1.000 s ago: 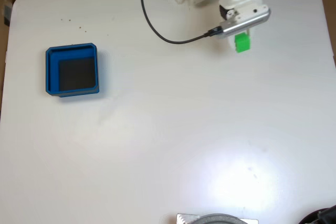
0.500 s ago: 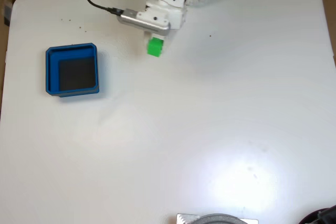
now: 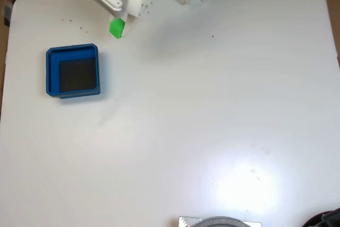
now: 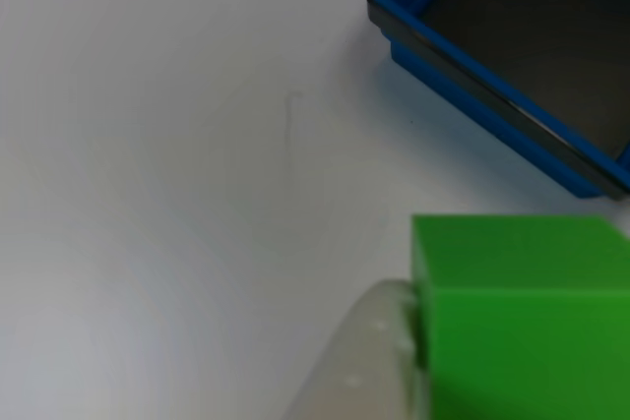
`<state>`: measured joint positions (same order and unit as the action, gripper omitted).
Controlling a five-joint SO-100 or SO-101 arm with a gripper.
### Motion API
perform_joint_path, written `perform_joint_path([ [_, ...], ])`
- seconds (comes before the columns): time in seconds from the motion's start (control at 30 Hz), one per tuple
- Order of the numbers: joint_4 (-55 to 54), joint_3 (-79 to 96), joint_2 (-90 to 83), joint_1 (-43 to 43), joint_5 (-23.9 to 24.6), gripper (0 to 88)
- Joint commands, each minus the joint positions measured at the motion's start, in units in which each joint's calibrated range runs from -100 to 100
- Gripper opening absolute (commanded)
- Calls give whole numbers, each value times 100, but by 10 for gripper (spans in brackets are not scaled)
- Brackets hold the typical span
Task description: Pick up green cube and drop it in the blue box
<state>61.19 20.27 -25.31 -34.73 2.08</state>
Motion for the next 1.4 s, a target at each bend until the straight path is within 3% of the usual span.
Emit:
perform_joint_path([
  [0.0,-334,-285,-52,-99,-10,62],
  [0.23,-375,-680,717,-153,-10,61],
  [0.57,-375,-3472,3108,-733,-10,61],
  [0.93,-375,-5133,5207,-1069,-10,61],
  [1.37,-375,-5743,5734,-1038,-5,61],
])
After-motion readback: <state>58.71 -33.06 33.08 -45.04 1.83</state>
